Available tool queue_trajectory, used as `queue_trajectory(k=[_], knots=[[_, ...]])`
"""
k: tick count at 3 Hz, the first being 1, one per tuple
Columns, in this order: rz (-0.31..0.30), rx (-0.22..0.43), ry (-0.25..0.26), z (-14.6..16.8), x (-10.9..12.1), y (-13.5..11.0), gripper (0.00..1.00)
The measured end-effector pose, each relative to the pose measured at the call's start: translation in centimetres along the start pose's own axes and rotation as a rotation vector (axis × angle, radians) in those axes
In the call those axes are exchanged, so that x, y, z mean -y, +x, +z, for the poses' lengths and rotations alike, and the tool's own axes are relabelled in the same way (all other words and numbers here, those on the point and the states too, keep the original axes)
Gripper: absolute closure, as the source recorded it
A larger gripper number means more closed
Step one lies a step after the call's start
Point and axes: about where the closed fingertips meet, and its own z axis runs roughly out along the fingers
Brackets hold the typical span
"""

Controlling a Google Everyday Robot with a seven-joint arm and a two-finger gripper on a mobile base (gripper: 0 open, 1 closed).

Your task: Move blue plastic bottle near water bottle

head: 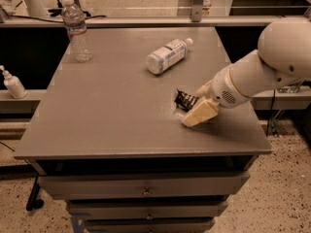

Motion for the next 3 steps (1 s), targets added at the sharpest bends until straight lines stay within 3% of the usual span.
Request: queue_trajectory(k=[2, 3], knots=[[-0.001, 0.005, 0.01, -1.4, 1.0, -1.1, 0.87], [-0.01, 0.037, -0.006, -2.7, 0.5, -3.1, 1.0]])
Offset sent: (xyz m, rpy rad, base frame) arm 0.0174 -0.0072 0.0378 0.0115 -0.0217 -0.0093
